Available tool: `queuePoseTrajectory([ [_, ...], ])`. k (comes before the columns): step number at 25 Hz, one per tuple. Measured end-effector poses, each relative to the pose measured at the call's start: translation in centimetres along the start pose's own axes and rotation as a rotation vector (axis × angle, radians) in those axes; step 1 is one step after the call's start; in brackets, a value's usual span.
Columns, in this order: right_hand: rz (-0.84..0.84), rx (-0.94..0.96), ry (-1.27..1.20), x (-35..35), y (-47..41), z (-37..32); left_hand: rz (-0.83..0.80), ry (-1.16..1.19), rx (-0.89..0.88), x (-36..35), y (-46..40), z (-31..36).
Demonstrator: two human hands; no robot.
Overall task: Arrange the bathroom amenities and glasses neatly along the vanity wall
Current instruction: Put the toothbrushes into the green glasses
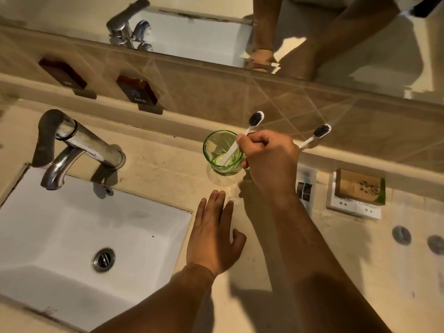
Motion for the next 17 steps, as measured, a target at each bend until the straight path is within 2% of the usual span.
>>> queuePoseTrajectory([
  [7, -0.035, 0.003, 0.129, -0.6, -0.8, 0.1, -0.057, -0.004, 0.037, -0.4, 0.1, -0.2],
  [11, 0.014, -0.003, 0.198, -0.5, -1.4, 0.4, -0.062, 0.012, 0.033, -0.5, 0.1, -0.2],
  [17, 0.006, -0.010, 0.203, -0.4, -1.7, 0.4, -0.080, -0.001, 0.056, -0.7, 0.1, -0.3],
])
Point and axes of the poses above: each hand's wrist, its own y-axis away from the middle knuckle, its own x-axis out of the back of the hand, z = x × y, the point moved 2 cm from there along -y, towards the middle knuckle, and after that the axes turned 6 degrees about -x, right-handed, at the moved point
